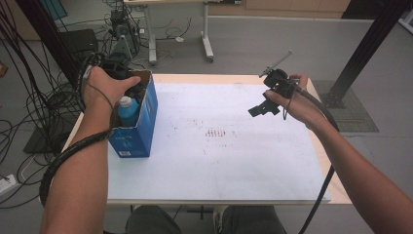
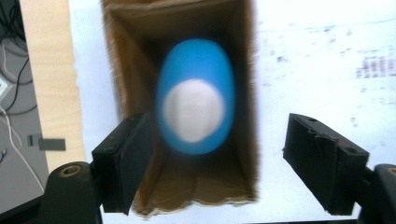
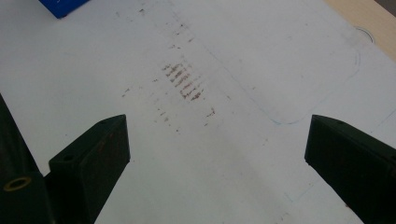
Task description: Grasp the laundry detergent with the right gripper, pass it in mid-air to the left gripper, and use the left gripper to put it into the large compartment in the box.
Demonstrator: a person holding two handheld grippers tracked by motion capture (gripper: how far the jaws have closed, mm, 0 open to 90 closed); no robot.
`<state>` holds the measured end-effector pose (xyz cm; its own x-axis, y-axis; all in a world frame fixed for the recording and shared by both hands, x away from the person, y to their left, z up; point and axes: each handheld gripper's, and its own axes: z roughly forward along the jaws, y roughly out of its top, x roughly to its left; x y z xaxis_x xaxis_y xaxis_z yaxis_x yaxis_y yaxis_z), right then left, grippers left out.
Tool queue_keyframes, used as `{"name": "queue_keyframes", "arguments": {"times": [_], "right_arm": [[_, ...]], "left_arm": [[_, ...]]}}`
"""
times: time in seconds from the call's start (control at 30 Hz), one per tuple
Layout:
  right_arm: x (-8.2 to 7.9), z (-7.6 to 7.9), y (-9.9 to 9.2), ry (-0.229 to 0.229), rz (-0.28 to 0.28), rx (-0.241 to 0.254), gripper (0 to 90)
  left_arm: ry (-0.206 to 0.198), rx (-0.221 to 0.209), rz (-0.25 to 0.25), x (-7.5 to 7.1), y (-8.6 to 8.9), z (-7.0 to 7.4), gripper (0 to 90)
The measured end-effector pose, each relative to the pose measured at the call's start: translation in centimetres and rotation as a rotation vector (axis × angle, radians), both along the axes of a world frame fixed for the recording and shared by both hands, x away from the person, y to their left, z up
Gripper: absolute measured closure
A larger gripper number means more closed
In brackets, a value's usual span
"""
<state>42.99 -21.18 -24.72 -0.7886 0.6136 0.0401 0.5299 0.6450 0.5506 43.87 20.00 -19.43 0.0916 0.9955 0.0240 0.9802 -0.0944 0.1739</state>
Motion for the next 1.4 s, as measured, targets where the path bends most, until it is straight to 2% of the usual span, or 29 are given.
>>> {"name": "queue_keyframes", "arguments": {"times": [0.13,0.2,0.33,0.5,0.8,1.1,1.4], "right_arm": [[0.1,0.0,0.2,0.003,0.003,-0.005,6.7],[0.2,0.0,0.3,0.001,0.004,-0.005,6.7],[0.3,0.0,0.3,0.005,0.002,-0.013,6.7],[0.7,-0.1,-0.2,0.014,-0.015,-0.023,6.7],[1.7,0.3,-0.9,0.017,-0.04,-0.045,6.7],[2.2,0.8,-2.2,0.018,-0.074,-0.054,6.7],[2.6,1.0,-2.7,0.019,-0.088,-0.062,6.7]], "left_arm": [[-0.019,-0.017,-0.041,0.2,-1.8,0.7,20.3],[-0.039,-0.041,-0.063,0.3,-2.9,0.9,19.8],[-0.038,-0.064,-0.113,0.8,-4.9,0.9,16.9],[-0.034,-0.08,-0.151,1.2,-6.5,0.5,13.8],[-0.046,-0.116,-0.186,1.7,-8.7,-0.2,9.7],[-0.054,-0.13,-0.219,2.1,-10.7,-0.3,9.7],[-0.046,-0.132,-0.24,2.6,-11.7,-0.7,9.4]]}}
